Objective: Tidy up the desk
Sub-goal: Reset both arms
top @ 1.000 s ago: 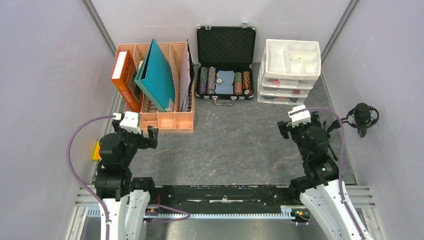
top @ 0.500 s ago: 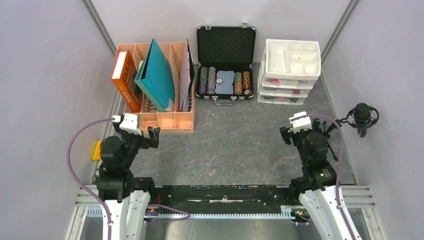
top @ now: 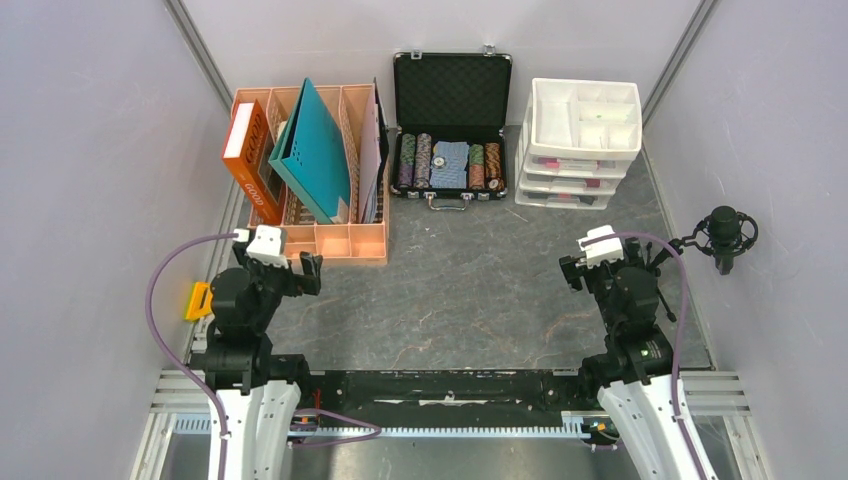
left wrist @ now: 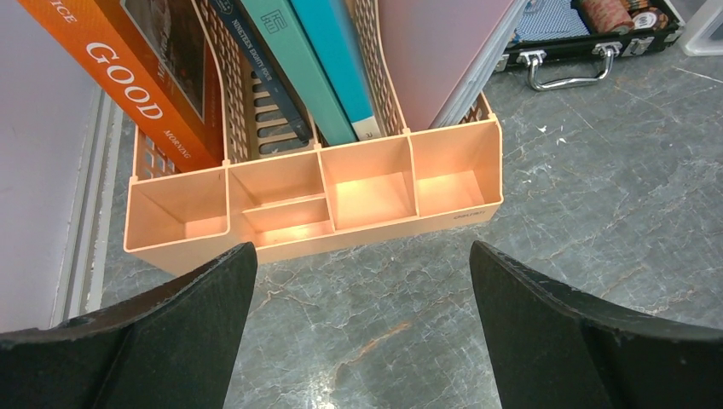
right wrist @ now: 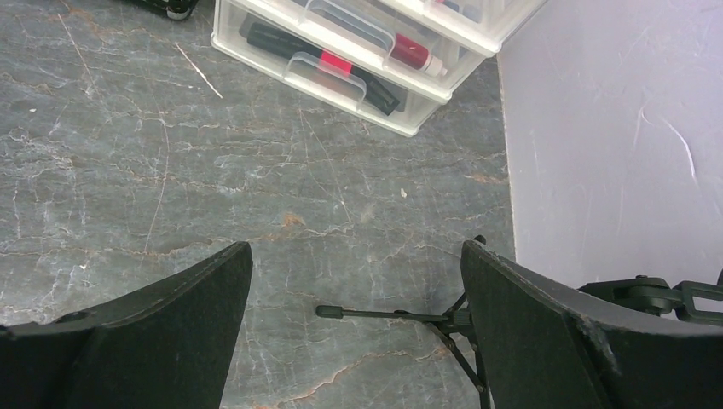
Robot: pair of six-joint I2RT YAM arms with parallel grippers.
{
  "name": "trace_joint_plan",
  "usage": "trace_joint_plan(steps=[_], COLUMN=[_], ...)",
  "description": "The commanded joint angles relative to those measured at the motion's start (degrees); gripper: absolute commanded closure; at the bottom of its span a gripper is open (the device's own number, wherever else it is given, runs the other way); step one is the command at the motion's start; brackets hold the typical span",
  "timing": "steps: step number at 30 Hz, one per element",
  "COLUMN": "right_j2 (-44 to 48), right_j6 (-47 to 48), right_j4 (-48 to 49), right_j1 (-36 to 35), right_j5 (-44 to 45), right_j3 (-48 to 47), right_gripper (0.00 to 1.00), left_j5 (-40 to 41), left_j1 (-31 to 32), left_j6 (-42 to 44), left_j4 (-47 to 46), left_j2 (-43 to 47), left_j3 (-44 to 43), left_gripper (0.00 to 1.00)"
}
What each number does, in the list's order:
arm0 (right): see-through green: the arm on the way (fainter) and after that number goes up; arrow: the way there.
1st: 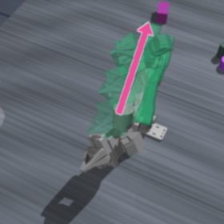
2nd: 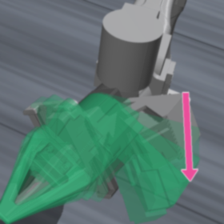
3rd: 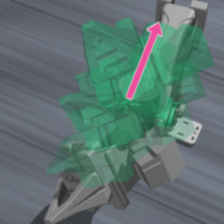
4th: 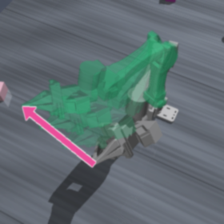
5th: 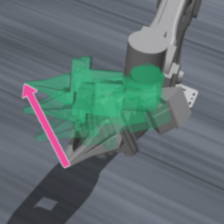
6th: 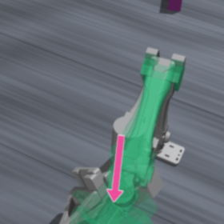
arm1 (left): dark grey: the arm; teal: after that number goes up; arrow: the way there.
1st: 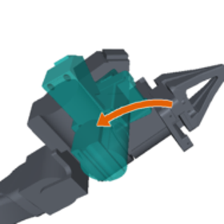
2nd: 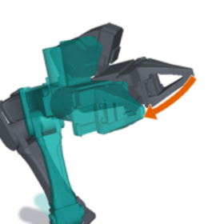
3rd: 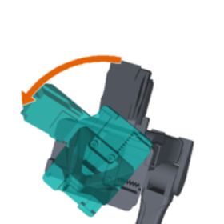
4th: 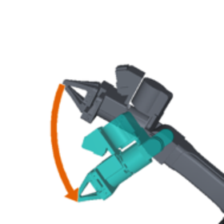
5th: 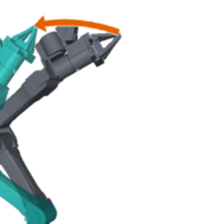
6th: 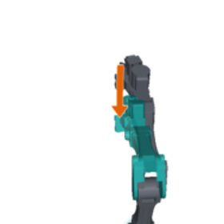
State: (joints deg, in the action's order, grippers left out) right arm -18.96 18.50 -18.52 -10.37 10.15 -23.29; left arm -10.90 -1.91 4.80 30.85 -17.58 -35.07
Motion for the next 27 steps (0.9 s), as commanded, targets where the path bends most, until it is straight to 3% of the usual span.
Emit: trace_joint_plan(steps=[1,27], right_j2=[0.8,0.1], right_j6=[0.0,0.0], right_j4=[2.1,1.8], right_j1=[0.2,0.2], right_j5=[-1.2,-1.9], right_j3=[0.9,0.8], right_gripper=[0.02,0.02], left_j5=[-0.2,-0.7], left_j1=[-0.3,-0.3], left_j6=[2.6,3.3], left_j4=[-2.0,-2.8], left_j2=[-2.5,0.1], left_j3=[-0.1,1.6], left_gripper=[0.0,0.0])
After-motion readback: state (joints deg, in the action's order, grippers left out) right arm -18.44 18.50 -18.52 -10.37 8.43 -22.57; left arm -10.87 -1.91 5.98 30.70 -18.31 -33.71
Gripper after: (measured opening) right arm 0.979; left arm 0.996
